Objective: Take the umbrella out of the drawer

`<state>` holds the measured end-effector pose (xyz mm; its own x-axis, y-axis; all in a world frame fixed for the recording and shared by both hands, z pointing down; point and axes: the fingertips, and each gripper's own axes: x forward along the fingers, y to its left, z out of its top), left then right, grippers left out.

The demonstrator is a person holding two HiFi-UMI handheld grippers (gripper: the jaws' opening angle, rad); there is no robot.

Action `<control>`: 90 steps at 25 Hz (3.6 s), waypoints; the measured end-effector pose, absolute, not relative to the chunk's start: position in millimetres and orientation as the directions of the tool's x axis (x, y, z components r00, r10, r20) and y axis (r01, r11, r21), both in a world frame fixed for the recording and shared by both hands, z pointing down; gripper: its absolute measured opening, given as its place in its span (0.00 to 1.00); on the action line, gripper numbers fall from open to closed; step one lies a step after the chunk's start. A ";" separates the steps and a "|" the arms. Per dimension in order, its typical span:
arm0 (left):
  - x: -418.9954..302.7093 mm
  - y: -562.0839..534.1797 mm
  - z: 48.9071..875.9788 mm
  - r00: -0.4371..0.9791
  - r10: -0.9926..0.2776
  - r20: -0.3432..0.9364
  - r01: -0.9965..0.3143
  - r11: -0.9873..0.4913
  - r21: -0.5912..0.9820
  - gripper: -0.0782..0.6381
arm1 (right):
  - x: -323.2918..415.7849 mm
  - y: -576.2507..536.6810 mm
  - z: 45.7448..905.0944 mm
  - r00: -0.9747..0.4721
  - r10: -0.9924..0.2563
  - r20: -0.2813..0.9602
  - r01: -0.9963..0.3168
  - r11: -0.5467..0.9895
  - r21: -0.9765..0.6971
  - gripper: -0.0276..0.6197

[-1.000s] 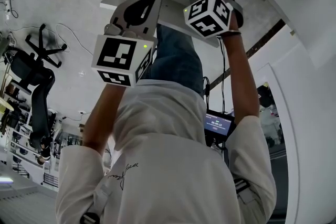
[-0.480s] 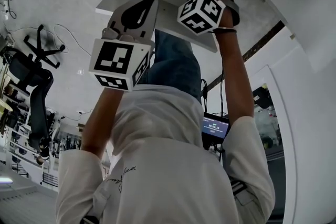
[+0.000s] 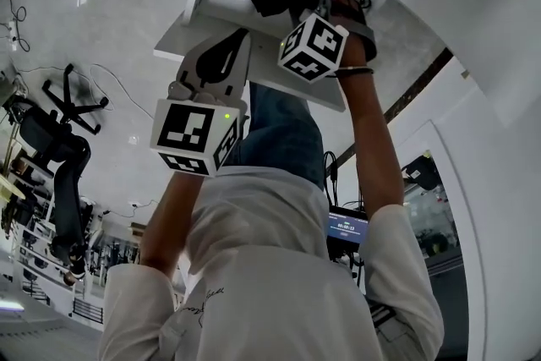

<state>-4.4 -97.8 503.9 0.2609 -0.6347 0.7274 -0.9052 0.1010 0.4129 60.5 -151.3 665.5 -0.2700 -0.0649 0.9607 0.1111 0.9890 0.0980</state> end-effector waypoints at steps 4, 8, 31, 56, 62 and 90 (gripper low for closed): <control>-3.9 -98.2 504.6 0.264 -0.632 0.729 -0.904 0.100 0.415 0.13 | 60.5 -148.4 669.5 -0.259 -0.066 0.964 0.123 0.987 0.101 0.40; -6.9 -100.6 505.6 0.264 -0.633 0.728 -0.905 0.098 0.414 0.13 | 59.6 -147.8 674.3 -0.232 -0.050 0.971 0.158 0.983 0.089 0.41; -23.9 -104.9 506.2 0.249 -0.639 0.728 -0.891 0.144 0.431 0.13 | 54.1 -147.8 702.3 -0.140 -0.041 0.989 0.278 0.957 0.079 0.43; -28.9 -101.8 488.8 0.236 -0.678 0.696 -0.902 0.113 0.416 0.13 | 48.1 -152.5 710.8 -0.115 0.082 0.990 0.060 0.995 -0.075 0.42; -31.5 -93.1 488.1 0.235 -0.675 0.699 -0.907 0.107 0.408 0.13 | 48.1 -148.0 709.3 -0.150 0.084 0.985 0.013 0.996 -0.083 0.41; -41.5 -80.2 439.0 0.257 -0.707 0.659 -0.915 0.041 0.401 0.13 | 53.4 -120.0 646.4 -0.203 0.049 0.978 -0.119 0.990 -0.074 0.42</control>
<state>-41.5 -80.2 439.0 0.2569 -0.7069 0.6590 -0.9152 0.0413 0.4010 53.4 -120.0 646.4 -0.2028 0.0490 0.9780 -0.1194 0.9901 -0.0744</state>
